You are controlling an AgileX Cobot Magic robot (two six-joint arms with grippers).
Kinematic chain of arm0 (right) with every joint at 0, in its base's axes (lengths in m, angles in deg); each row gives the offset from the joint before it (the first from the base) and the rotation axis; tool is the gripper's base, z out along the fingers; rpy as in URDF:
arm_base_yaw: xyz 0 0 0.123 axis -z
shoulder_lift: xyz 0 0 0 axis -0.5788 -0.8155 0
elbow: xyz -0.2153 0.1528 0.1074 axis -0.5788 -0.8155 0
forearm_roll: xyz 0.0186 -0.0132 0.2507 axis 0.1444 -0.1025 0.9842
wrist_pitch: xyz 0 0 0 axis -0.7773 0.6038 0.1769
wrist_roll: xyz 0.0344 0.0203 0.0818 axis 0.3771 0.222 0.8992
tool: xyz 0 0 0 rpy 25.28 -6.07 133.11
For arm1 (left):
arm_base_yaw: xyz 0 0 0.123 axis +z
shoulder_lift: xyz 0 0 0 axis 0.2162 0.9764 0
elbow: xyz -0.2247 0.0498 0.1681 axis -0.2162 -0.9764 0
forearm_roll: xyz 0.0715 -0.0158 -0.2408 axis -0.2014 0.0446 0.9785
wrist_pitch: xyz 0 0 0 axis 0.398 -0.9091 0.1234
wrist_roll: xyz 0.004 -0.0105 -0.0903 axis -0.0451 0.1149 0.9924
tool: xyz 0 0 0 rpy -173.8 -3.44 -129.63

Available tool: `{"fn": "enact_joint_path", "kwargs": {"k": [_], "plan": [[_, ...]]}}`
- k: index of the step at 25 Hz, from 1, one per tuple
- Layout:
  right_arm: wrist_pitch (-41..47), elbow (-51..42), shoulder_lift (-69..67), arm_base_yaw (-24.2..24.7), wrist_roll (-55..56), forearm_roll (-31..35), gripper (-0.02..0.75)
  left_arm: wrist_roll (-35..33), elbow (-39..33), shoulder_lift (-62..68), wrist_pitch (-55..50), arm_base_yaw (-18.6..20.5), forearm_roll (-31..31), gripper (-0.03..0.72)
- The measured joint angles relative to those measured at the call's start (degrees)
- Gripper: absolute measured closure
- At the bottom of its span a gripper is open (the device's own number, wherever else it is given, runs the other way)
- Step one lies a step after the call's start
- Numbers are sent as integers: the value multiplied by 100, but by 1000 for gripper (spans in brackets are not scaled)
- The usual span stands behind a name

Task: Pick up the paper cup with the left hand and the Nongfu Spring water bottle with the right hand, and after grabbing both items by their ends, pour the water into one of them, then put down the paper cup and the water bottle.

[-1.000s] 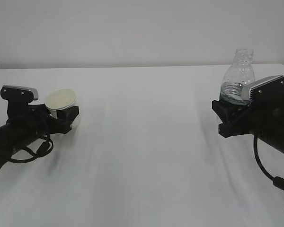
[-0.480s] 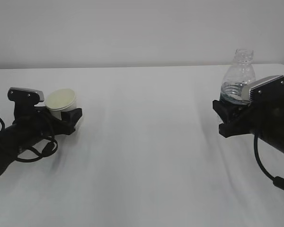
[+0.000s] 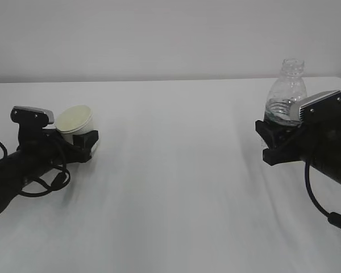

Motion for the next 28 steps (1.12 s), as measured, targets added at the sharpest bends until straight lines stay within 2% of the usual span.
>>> {"fn": "enact_joint_path", "kwargs": {"k": [10, 16, 24, 28], "plan": [[0, 0, 0, 0, 0, 0, 311, 0, 0, 0, 0, 0, -398, 207], [0, 0, 0, 0, 0, 0, 311, 0, -249, -371, 0, 0, -631, 207], [0, 0, 58, 0, 0, -97, 311, 256, -493, -811, 0, 0, -1371, 208], [0, 0, 58, 0, -4, -247, 311, 529, -497, -968, 0, 0, -1956, 208]]}}
